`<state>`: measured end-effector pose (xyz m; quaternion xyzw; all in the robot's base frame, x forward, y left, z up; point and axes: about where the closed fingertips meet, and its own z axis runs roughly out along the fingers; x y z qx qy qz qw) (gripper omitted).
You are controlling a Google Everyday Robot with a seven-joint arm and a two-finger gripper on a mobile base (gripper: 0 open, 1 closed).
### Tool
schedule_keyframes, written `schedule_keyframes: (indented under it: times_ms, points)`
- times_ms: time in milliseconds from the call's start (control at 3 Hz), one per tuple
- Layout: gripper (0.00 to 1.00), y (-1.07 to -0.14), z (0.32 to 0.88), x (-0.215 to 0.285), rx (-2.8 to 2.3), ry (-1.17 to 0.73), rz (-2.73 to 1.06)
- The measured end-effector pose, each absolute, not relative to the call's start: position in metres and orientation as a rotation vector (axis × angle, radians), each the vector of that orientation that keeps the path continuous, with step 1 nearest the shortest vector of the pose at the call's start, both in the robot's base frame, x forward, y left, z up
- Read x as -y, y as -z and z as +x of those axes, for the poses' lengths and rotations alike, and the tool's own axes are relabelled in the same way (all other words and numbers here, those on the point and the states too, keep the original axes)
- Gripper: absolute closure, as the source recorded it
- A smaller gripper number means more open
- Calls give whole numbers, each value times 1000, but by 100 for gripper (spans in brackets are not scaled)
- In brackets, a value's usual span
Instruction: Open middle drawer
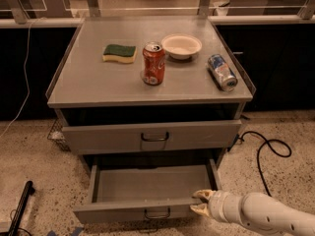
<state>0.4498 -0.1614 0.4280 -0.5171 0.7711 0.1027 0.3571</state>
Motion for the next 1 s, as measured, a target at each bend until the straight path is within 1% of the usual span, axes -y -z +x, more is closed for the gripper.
schedule_keyframes:
  times_ms: [333,667,1000]
  points:
    - [13,-428,450,161,-1990,-265,-1335]
    - [0,-428,450,161,-1990,-265,-1335]
    - [0,-428,450,161,-1990,-265,-1335]
